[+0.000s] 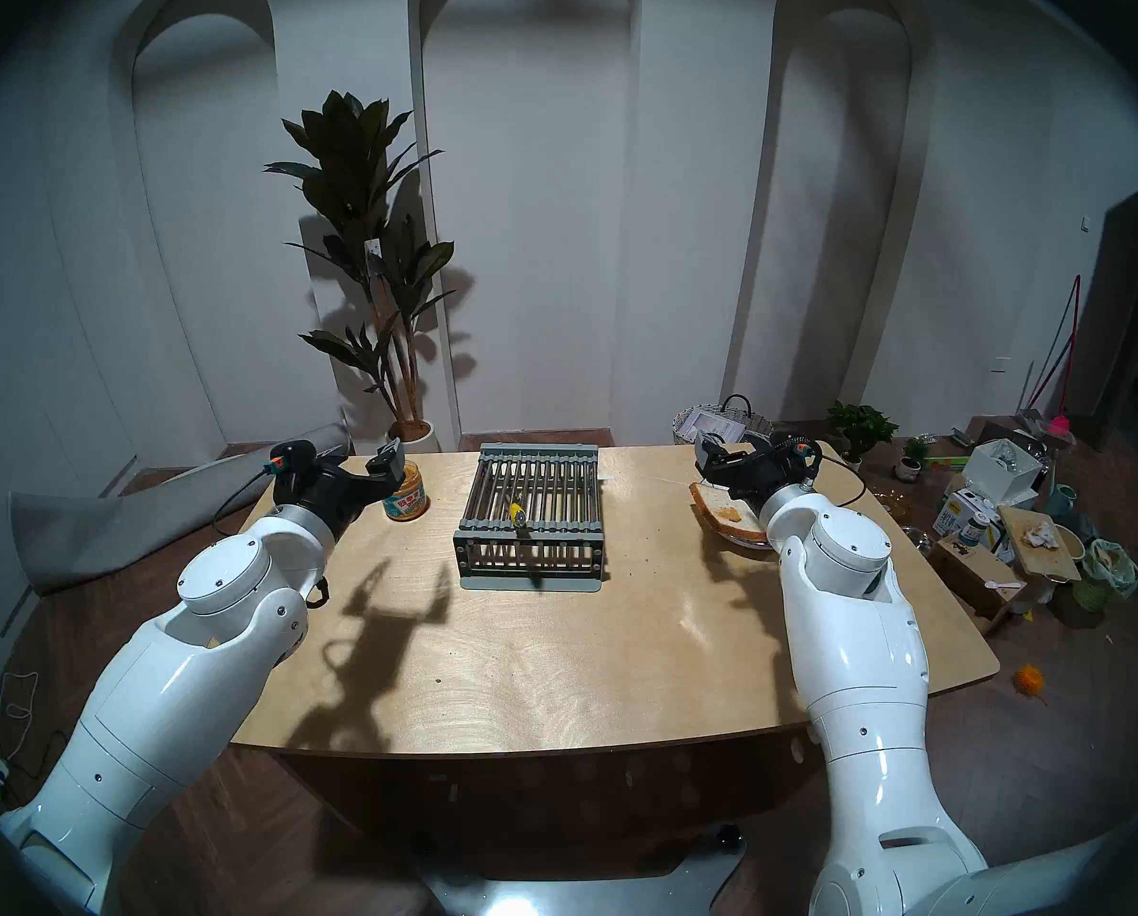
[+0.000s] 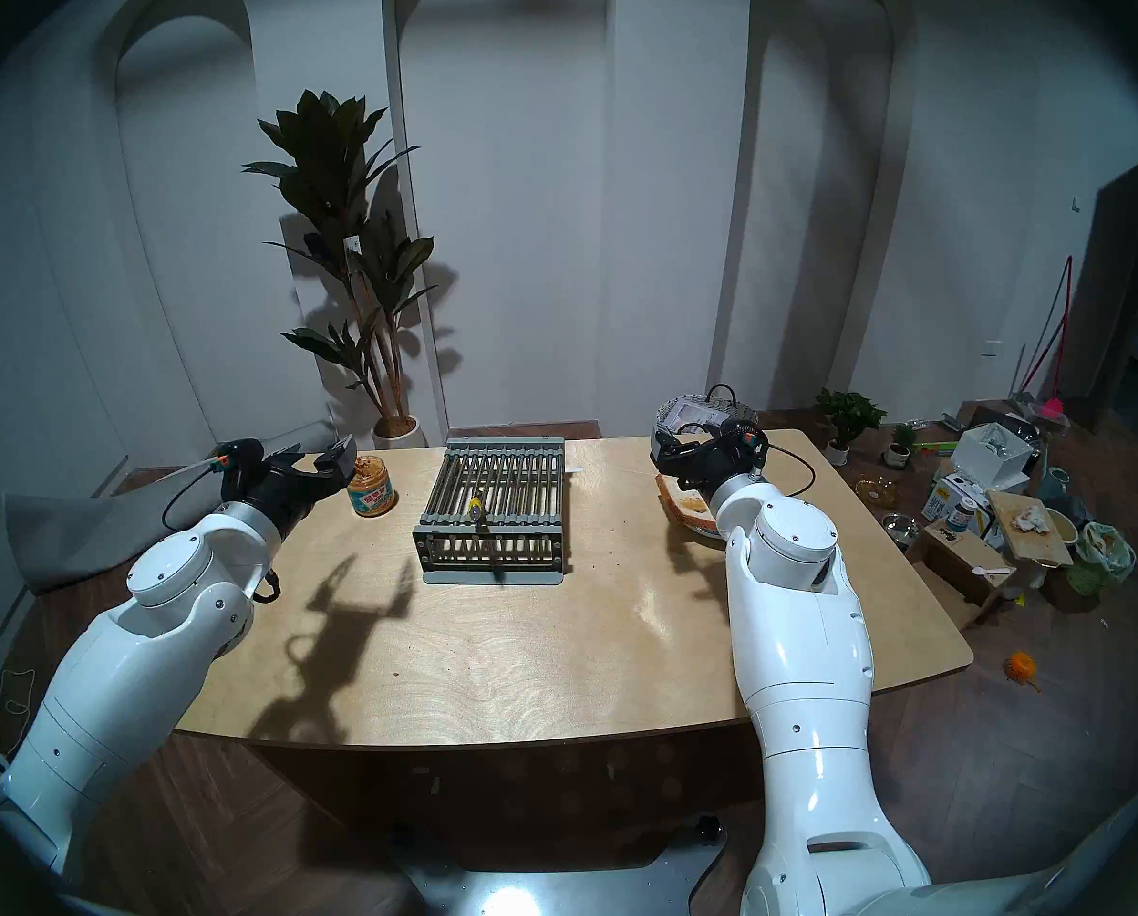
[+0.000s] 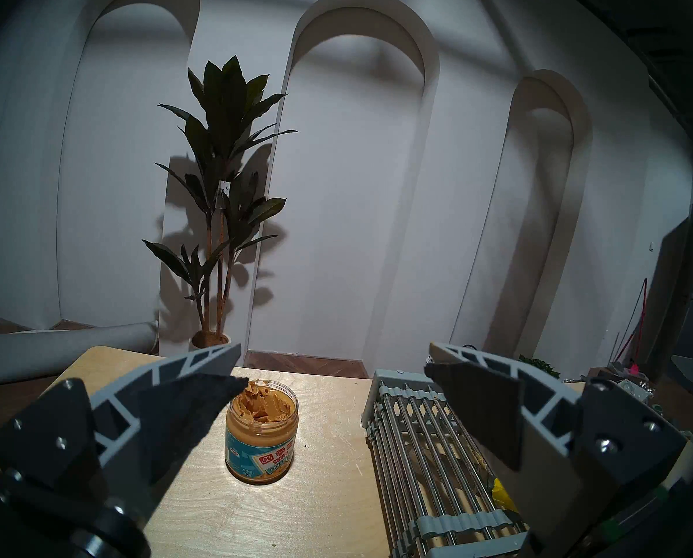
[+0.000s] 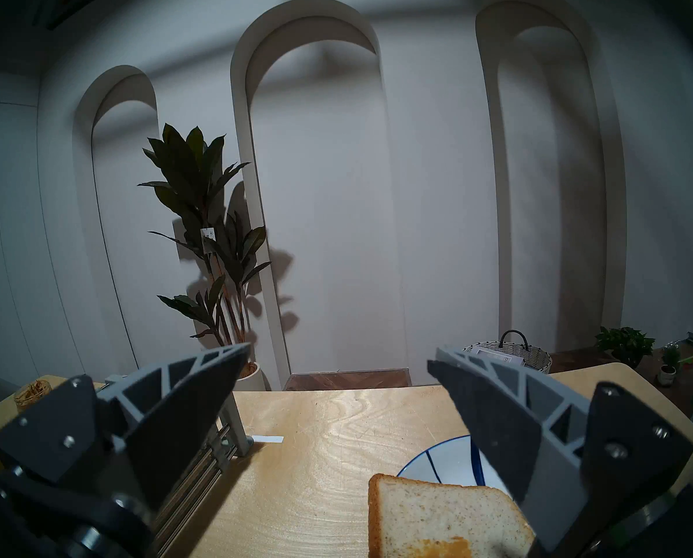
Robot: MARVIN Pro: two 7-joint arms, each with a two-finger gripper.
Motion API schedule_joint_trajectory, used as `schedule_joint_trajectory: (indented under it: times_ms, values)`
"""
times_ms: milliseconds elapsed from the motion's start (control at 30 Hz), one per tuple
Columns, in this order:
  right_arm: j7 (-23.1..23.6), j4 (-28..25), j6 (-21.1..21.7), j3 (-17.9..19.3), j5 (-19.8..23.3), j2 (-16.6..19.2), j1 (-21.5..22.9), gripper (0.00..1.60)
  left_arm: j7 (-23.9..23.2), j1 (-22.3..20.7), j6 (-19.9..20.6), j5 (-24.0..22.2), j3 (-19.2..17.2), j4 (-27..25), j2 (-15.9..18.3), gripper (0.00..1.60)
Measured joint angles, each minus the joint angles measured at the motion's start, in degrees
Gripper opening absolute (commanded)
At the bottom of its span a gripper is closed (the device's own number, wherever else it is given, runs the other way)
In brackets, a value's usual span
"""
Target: Spread peanut butter over the slice of bread with the knife
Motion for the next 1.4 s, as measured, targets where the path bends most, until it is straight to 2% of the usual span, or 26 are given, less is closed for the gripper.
schedule_joint_trajectory:
  times_ms: [1400]
  values:
    - [0.0, 0.0, 0.0, 0.0, 0.0, 0.0, 0.0, 1.6, 0.0, 0.0, 0.0, 0.0, 0.0, 0.0, 0.0, 1.6]
